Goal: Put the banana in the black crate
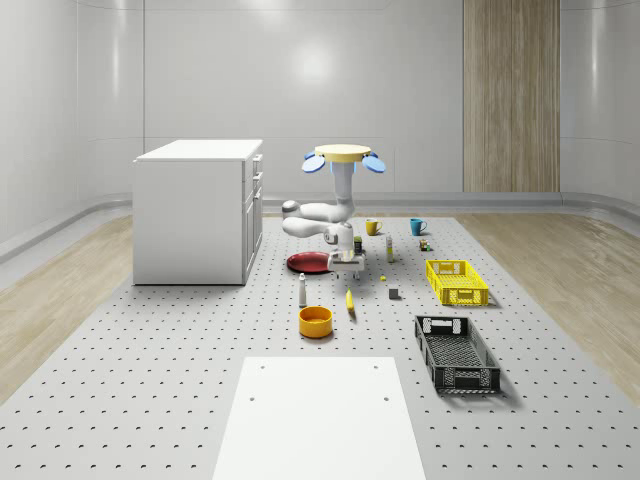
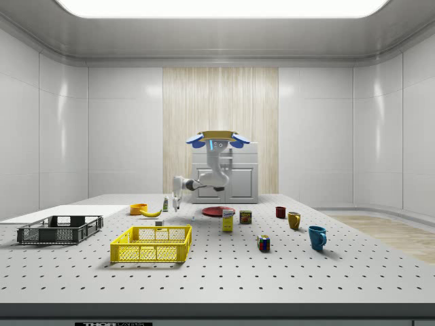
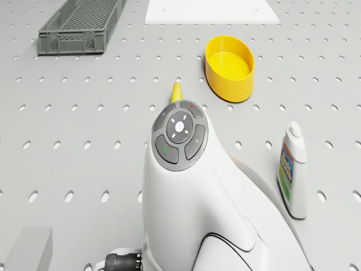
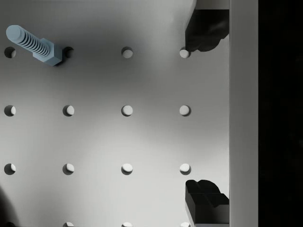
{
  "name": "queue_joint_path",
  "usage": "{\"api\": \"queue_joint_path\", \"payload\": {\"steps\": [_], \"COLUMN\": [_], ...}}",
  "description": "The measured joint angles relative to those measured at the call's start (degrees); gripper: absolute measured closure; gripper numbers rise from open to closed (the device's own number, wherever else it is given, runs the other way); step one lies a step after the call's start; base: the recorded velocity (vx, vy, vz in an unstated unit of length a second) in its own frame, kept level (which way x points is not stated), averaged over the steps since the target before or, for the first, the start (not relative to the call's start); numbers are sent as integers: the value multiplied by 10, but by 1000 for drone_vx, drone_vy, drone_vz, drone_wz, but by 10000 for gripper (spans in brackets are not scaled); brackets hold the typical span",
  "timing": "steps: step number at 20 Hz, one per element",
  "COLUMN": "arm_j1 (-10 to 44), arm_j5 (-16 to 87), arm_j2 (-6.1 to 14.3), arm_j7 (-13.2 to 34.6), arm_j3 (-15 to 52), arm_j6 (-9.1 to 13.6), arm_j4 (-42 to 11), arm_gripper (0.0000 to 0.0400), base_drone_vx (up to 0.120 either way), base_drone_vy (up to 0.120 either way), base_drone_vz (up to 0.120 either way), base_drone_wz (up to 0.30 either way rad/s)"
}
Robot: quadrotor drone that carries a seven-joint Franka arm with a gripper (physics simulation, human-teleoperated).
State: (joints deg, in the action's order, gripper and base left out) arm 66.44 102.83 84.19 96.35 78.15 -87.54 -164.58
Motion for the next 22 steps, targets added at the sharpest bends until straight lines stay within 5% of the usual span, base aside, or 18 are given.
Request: {"api": "queue_joint_path", "payload": {"steps": [22], "arm_j1": [4], "arm_j5": [-8], "arm_j2": [20], "arm_j7": [4], "arm_j3": [3], "arm_j6": [-19], "arm_j4": [1], "arm_gripper": [0], "base_drone_vx": [120], "base_drone_vy": [0], "base_drone_vz": [0], "base_drone_wz": [0]}}
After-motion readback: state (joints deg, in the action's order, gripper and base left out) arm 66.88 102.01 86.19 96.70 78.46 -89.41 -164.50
